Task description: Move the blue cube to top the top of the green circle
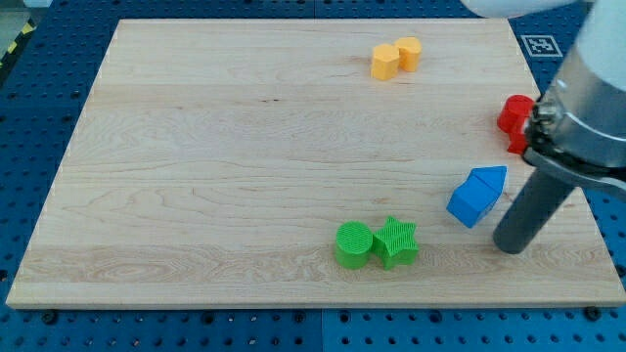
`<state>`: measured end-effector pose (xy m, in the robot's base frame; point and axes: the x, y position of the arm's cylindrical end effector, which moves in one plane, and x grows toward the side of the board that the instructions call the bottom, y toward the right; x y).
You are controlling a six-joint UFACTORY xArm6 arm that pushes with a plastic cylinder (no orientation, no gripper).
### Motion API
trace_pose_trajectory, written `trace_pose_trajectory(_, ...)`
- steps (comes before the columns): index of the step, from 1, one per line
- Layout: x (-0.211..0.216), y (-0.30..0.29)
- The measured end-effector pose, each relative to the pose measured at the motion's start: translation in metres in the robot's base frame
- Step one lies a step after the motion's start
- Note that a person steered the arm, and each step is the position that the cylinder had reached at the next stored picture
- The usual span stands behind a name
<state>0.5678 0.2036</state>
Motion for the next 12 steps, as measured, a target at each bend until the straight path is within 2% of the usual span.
trace_pose_trajectory(2, -0.023, -0.003)
trace_pose_trajectory(4, -0.027, -0.056)
trace_pose_trajectory(7, -0.039, -0.078)
trace_pose_trajectory(10, -0.036, -0.030)
trace_pose_trajectory(12, -0.050, -0.030)
